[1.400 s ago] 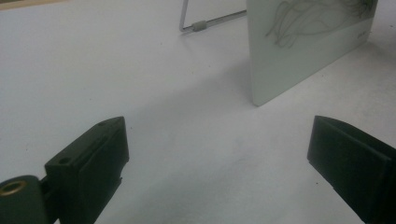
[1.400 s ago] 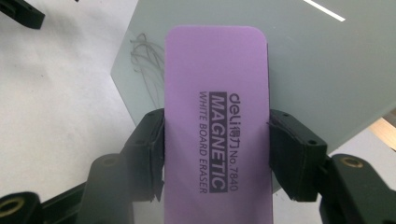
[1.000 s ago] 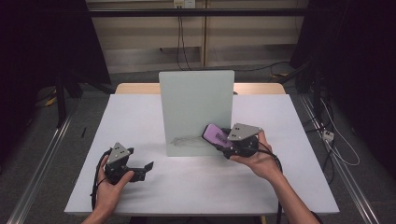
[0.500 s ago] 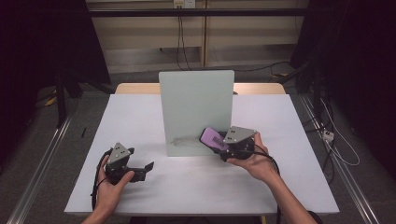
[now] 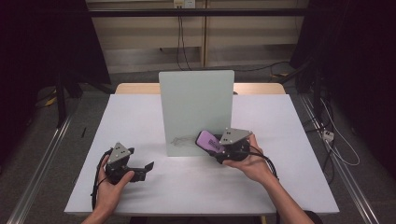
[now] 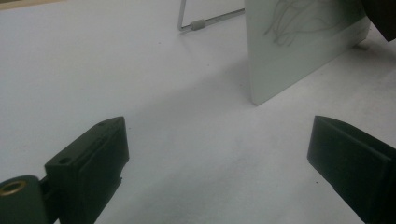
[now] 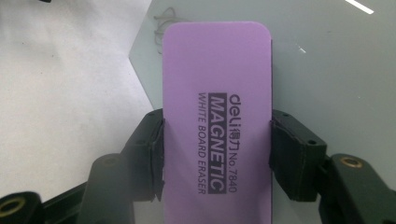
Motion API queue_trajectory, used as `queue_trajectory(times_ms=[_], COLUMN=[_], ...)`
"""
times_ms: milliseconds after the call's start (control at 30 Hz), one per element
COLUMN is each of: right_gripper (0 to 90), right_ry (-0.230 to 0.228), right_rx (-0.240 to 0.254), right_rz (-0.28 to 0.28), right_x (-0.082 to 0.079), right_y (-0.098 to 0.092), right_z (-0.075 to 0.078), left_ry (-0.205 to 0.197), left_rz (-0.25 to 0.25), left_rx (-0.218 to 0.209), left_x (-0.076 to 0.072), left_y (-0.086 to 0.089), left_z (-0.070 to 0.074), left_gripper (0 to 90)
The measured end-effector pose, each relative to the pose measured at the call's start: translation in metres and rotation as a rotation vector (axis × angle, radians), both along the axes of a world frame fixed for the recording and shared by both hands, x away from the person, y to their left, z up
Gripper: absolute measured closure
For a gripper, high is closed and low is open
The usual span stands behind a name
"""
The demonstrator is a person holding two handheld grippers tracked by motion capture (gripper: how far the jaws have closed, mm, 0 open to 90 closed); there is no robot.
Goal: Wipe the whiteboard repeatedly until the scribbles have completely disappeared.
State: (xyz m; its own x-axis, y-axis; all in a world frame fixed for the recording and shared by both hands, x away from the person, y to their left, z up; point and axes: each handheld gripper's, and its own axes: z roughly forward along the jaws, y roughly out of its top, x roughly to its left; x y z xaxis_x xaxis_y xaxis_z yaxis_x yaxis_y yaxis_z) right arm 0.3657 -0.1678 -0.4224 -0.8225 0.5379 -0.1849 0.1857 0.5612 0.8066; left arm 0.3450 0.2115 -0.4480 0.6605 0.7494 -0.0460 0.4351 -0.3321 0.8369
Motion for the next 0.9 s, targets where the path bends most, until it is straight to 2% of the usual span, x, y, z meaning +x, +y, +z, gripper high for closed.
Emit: queue_trajectory(times_ms=[467, 500, 800, 900], right_gripper=[41.7, 41.8, 41.8, 41.8], right_ry=[0.012, -0.001, -0.078, -0.095], right_rx=[-0.001, -0.011, 0.062, 0.072], right_rz=[0.027, 0.032, -0.068, -0.096], right_x=[0.001, 0.001, 0.005, 0.004], right_y=[0.009, 0.009, -0.023, -0.032], right_z=[-0.004, -0.003, 0.027, 0.032], left_ry=[0.005, 0.004, 0.005, 0.005], left_rz=[-0.005, -0.006, -0.007, -0.004], left_rx=[0.002, 0.002, 0.0, -0.002], left_x=[0.0, 0.0, 0.0, 0.0], left_y=[-0.001, -0.001, 0.0, -0.001], left_z=[0.0, 0.0, 0.0, 0.0], left_gripper=[5.4, 5.4, 5.4, 5.4])
